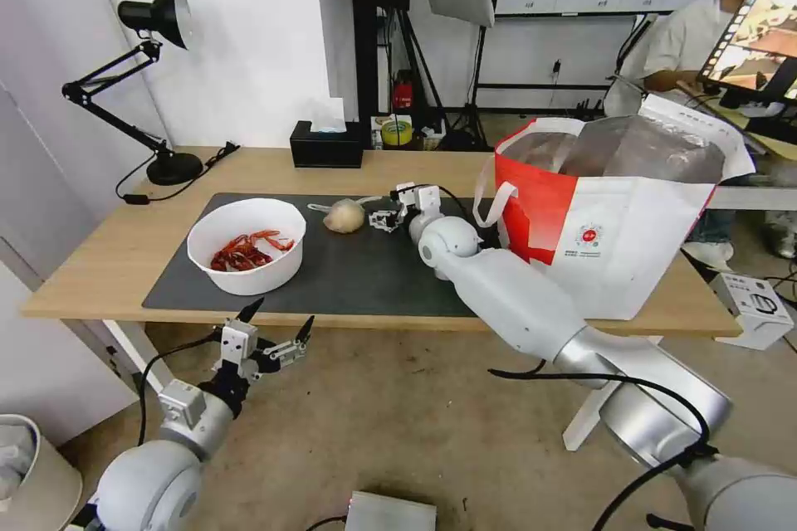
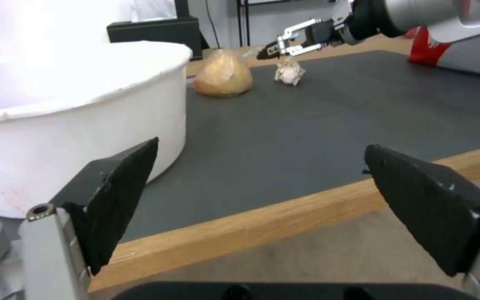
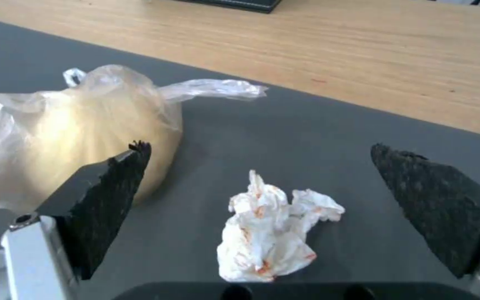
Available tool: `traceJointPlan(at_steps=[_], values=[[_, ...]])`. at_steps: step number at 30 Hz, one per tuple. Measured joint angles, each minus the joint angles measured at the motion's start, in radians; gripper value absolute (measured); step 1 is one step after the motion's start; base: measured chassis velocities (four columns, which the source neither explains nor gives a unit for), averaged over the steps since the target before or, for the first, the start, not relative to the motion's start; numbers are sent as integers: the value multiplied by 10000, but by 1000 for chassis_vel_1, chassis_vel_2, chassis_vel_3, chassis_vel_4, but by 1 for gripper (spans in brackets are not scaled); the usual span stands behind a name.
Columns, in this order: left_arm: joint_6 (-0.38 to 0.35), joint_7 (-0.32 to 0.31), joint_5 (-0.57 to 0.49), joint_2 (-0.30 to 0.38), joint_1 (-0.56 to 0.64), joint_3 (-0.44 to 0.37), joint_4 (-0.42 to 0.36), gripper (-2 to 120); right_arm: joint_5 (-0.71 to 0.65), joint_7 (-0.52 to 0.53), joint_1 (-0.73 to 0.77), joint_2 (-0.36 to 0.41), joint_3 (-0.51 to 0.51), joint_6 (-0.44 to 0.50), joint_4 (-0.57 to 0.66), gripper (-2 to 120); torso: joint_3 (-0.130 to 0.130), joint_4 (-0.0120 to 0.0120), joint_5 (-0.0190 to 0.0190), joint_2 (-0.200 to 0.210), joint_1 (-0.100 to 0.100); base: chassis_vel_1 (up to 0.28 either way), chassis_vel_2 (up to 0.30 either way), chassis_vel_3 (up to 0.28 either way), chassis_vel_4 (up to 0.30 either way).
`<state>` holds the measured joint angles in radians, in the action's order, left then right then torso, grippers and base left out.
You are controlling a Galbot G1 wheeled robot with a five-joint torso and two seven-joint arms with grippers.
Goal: Pick up the trash from the table and place it into the takeout bag.
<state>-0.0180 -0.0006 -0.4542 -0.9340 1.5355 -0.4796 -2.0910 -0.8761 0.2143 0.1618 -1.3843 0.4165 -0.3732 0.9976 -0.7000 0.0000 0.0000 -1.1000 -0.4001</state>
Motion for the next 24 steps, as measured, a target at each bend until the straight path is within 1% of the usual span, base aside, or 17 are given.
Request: traceJointPlan(at_steps=[3, 6, 15, 24], values=[[6, 0, 0, -6, 6, -16, -2, 100, 26, -27, -50, -20, 16, -254, -9, 100, 0, 0, 0, 0, 1, 0, 0, 0, 0], [18, 0, 2, -37, 16, -16, -6, 100, 66, -33, -82, -5, 25, -736, 2, 100, 0, 1, 0, 0, 1, 0, 0, 0, 0], [31, 0, 5, -27, -5, -10, -6, 100, 213, -40, -82, 25, 41, -1031, -18, 100, 0, 0, 0, 0, 1, 0, 0, 0, 0], [38, 2, 4, -39, 7, 15, -15, 100, 210, -98, -120, -125, -20, -1076, -317, 100, 0, 0, 0, 0, 1, 0, 0, 0, 0]])
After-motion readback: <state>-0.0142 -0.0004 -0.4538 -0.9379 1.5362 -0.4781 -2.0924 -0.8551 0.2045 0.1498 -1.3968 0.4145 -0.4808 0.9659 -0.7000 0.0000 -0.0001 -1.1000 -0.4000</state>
